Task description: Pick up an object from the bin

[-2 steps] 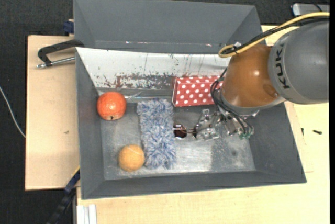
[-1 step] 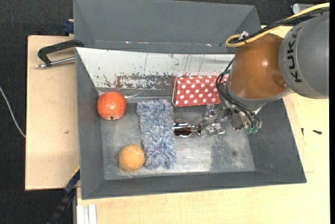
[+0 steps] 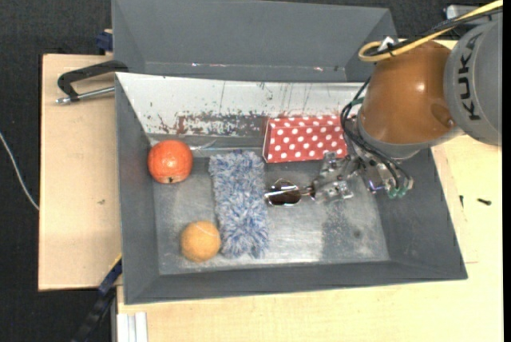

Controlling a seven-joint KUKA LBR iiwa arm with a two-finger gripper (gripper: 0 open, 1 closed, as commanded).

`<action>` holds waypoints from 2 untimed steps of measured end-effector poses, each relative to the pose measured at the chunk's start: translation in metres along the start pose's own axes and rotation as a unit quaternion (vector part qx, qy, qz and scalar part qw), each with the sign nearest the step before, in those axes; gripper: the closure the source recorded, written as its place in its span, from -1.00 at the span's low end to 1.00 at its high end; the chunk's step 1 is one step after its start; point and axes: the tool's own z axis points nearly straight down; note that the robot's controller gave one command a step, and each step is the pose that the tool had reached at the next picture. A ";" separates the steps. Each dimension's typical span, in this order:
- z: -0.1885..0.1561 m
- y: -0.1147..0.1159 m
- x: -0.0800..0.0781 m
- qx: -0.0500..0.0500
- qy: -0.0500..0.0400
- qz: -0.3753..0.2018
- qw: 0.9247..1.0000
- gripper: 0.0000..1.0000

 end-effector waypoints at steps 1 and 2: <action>-0.046 0.001 -0.001 -0.002 0.006 -0.005 1.000 1.00; -0.107 -0.006 0.006 -0.001 0.004 -0.005 1.000 1.00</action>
Offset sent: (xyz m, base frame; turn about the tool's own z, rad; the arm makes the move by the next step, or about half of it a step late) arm -0.0119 -0.0134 0.1447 -0.0107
